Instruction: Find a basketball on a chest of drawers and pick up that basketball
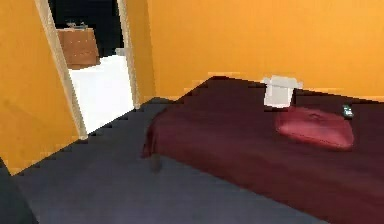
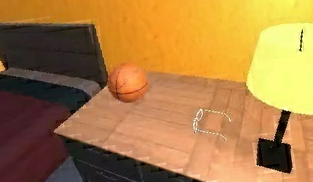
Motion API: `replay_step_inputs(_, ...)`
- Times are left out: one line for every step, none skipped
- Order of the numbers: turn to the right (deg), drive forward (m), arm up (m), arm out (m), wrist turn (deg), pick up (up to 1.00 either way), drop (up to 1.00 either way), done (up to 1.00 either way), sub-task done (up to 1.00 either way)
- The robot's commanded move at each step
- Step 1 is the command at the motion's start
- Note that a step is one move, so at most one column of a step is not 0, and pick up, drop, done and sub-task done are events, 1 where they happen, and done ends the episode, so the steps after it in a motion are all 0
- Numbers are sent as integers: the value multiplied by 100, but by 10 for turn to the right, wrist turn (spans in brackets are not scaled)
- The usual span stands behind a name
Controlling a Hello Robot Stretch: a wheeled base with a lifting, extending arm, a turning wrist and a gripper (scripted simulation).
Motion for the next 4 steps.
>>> replay_step_inputs(450, 0, 0, 0, 0, 0, 0, 0, 0)
replay_step_inputs(0, 90, 0, 0, 0, 0, 0, 0, 0)
replay_step_inputs(0, 0, 50, 0, 0, 0, 0, 0, 0)
replay_step_inputs(0, 0, 38, 0, 0, 0, 0, 0, 0)
